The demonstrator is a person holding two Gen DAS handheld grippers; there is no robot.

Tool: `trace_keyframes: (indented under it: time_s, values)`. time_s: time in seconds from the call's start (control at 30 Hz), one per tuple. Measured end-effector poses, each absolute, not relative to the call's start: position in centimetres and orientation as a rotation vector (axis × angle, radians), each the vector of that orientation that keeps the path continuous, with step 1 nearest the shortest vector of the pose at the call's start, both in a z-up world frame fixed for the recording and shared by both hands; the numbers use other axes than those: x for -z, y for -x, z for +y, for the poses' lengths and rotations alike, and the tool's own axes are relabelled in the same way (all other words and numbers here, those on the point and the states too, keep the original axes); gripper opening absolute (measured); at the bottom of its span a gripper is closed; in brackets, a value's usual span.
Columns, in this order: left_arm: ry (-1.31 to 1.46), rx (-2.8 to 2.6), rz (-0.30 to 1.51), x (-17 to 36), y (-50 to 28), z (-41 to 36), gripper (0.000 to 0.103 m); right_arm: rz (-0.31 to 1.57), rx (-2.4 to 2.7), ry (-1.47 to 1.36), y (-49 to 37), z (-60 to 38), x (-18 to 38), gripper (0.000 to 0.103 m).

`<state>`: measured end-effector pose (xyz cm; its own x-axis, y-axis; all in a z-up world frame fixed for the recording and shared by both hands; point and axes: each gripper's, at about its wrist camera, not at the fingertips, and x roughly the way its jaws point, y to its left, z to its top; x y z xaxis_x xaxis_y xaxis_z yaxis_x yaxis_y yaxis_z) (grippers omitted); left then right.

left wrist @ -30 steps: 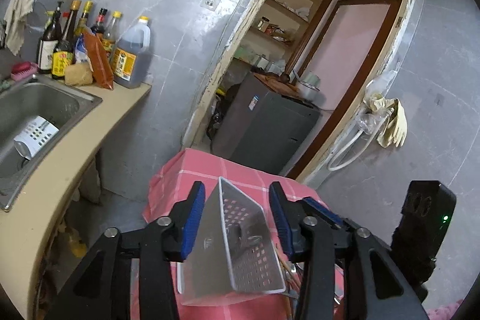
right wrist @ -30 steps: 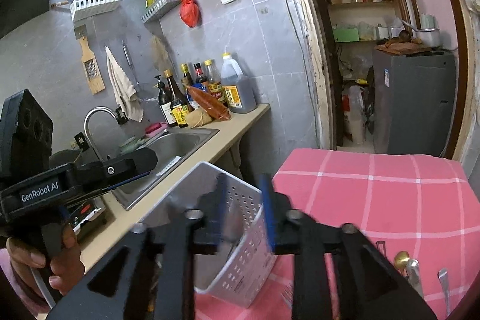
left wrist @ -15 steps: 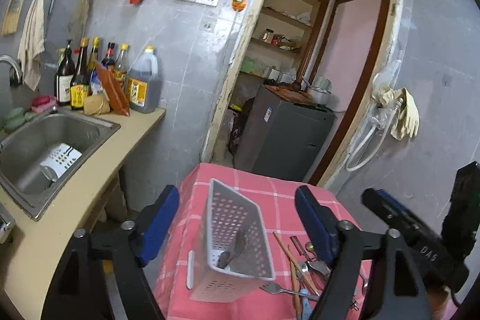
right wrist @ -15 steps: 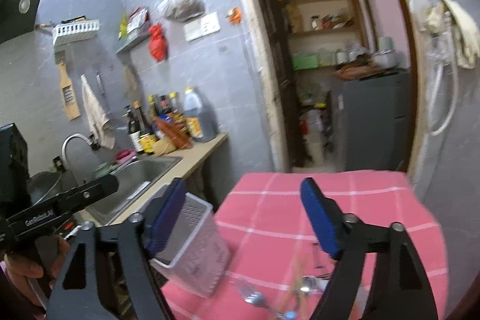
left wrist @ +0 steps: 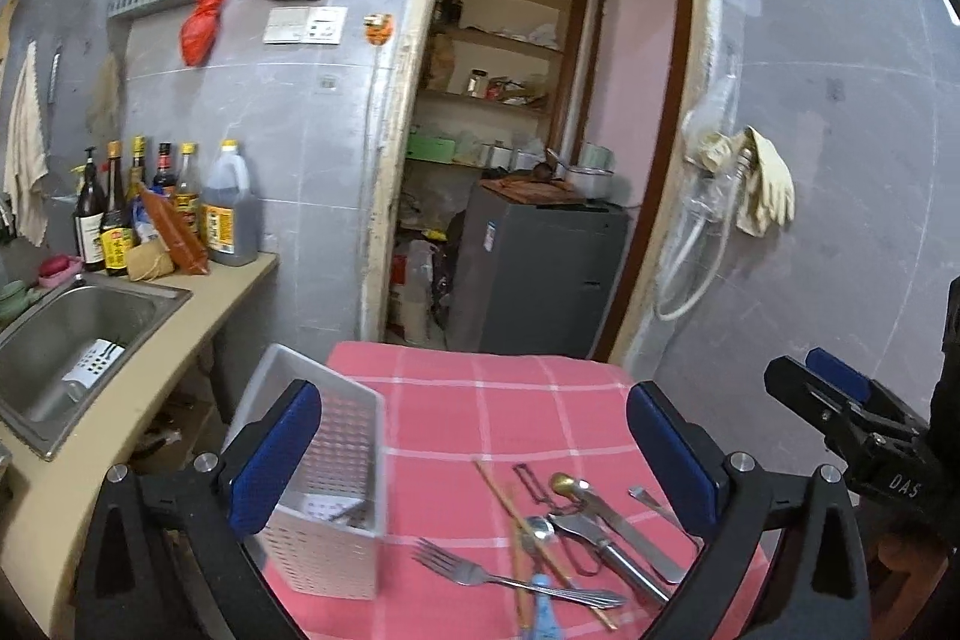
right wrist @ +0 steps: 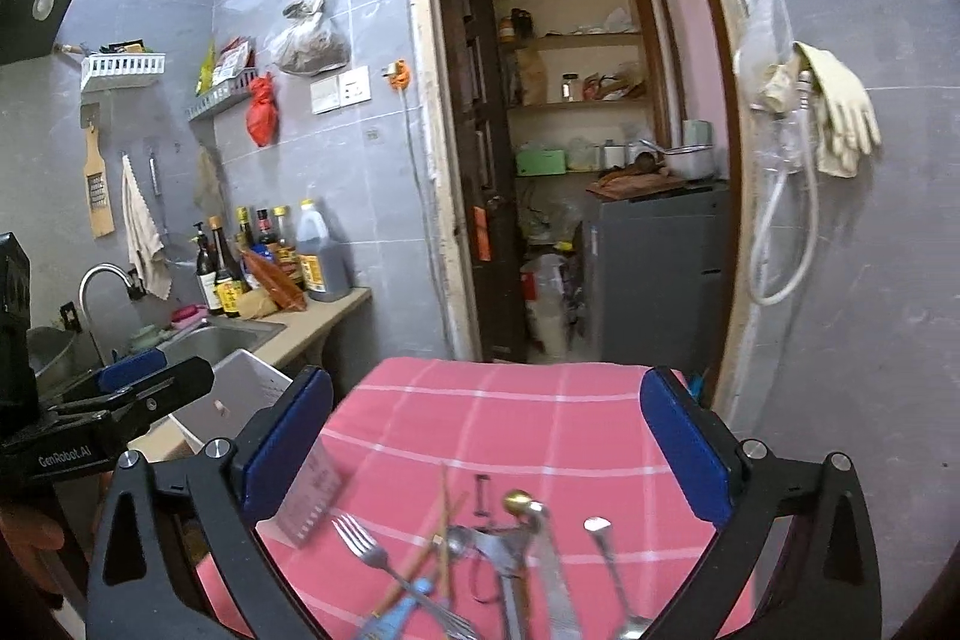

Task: Organize utensils
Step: 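Move both grippers back over the utensil pile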

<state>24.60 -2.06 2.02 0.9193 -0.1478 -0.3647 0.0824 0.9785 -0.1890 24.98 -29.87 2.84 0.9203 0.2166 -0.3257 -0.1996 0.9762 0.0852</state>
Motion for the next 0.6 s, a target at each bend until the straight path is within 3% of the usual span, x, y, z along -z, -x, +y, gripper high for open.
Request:
trace_keyframes:
  time_s: [0.6]
  values:
    - [0.108, 0.128, 0.618, 6.0, -26.3, -10.6, 0.103, 0.602, -0.204, -0.079, -28.1, -38.8, 6.8, 0.101]
